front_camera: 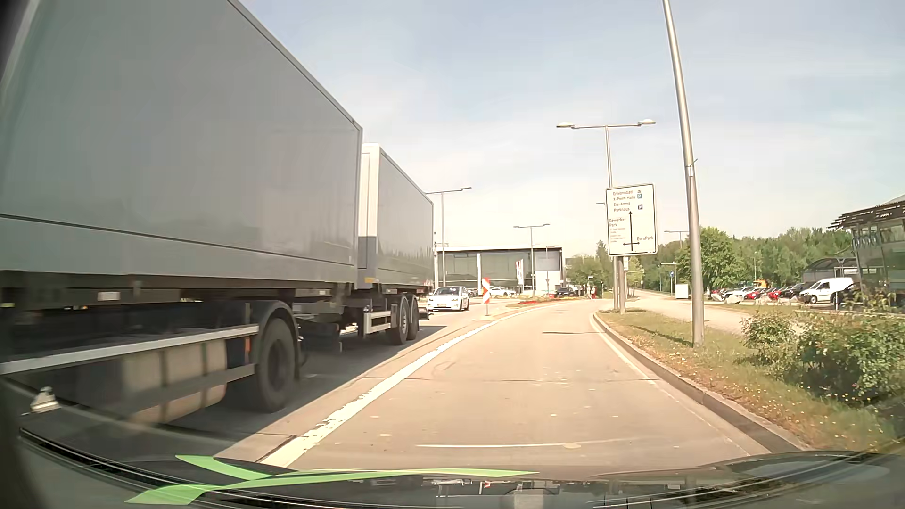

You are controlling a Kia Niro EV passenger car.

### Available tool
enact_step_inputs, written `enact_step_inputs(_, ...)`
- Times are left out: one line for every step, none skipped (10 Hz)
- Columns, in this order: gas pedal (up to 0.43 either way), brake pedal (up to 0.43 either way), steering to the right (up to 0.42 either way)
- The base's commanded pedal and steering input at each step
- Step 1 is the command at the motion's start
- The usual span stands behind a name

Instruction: Follow the waypoints while adhering to traffic rules and regulations

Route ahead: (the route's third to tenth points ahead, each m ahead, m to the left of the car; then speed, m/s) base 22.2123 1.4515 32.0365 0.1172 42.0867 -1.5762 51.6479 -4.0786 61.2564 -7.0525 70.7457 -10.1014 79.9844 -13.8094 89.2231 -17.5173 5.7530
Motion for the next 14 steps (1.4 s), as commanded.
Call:
enact_step_inputs(0.118, 0.0, 0.078)
enact_step_inputs(0.118, 0.0, 0.072)
enact_step_inputs(0.118, 0.0, 0.063)
enact_step_inputs(0.118, 0.0, 0.055)
enact_step_inputs(0.118, 0.0, 0.047)
enact_step_inputs(0.118, 0.0, 0.038)
enact_step_inputs(0.118, 0.0, 0.03)
enact_step_inputs(0.118, 0.0, 0.023)
enact_step_inputs(0.118, 0.0, 0.018)
enact_step_inputs(0.118, 0.0, 0.015)
enact_step_inputs(0.118, 0.0, 0.015)
enact_step_inputs(0.118, 0.0, 0.015)
enact_step_inputs(0.118, 0.0, 0.014)
enact_step_inputs(0.138, 0.0, 0.012)
